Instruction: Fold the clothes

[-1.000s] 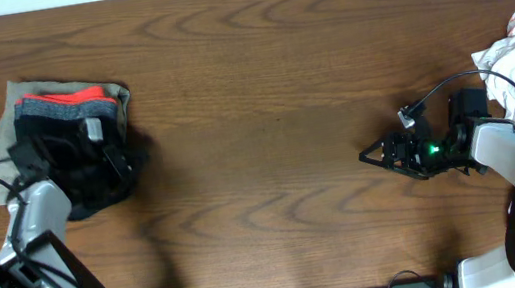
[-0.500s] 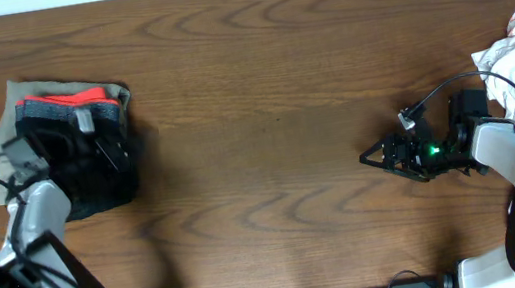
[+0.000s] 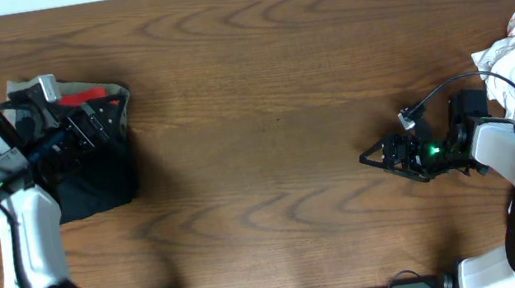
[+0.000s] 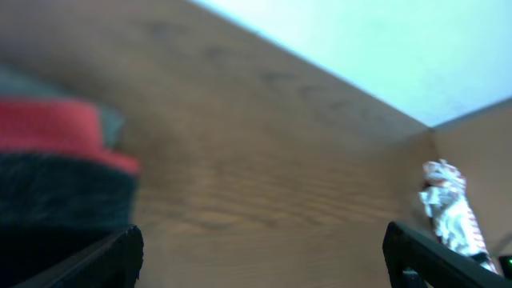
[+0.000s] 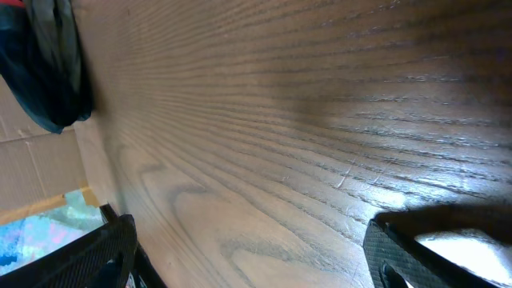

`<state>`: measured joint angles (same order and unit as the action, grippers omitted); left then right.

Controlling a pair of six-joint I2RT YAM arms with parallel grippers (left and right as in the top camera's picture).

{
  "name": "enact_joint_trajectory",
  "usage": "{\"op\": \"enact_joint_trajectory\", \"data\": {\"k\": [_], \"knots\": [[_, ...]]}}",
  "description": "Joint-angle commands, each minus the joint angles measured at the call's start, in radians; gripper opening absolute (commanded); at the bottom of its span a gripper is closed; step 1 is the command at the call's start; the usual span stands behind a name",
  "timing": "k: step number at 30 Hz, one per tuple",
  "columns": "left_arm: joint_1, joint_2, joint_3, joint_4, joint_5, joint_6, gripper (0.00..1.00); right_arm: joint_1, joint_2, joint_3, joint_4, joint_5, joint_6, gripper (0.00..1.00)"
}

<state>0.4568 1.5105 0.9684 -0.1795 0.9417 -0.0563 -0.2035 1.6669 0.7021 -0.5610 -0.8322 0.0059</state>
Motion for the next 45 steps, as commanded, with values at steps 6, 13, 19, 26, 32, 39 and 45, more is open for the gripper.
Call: {"op": "enact_joint_trajectory", "data": {"k": [6, 13, 19, 26, 32, 39, 45], "knots": [[0.043, 0.204, -0.002, 0.078, -0.095, -0.013, 0.96, -0.006, 0.037, -0.035, -0.017, 0.195, -0.014, 0.91], [0.047, 0.173, 0.018, 0.118, 0.037, -0.047, 0.98, -0.007, 0.037, -0.028, -0.006, 0.192, -0.014, 0.90], [-0.010, -0.058, 0.023, 0.081, -0.016, -0.073, 0.98, -0.005, -0.011, 0.090, -0.026, 0.193, -0.011, 0.99], [-0.252, -0.290, 0.023, -0.109, -0.544, -0.053, 0.98, 0.049, -0.074, 0.423, -0.202, 0.430, -0.011, 0.99], [-0.377, -0.320, 0.023, -0.262, -0.687, -0.053, 0.98, 0.087, -0.081, 0.591, -0.195, 0.670, -0.011, 0.99], [-0.362, -0.379, 0.021, -0.369, -0.695, -0.054, 0.98, 0.081, -0.154, 0.652, -0.288, 0.568, -0.130, 0.99], [-0.361, -0.596, -0.019, -0.475, -0.692, -0.034, 0.98, 0.093, -0.395, 0.586, -0.359, 0.616, -0.024, 0.99]]}}
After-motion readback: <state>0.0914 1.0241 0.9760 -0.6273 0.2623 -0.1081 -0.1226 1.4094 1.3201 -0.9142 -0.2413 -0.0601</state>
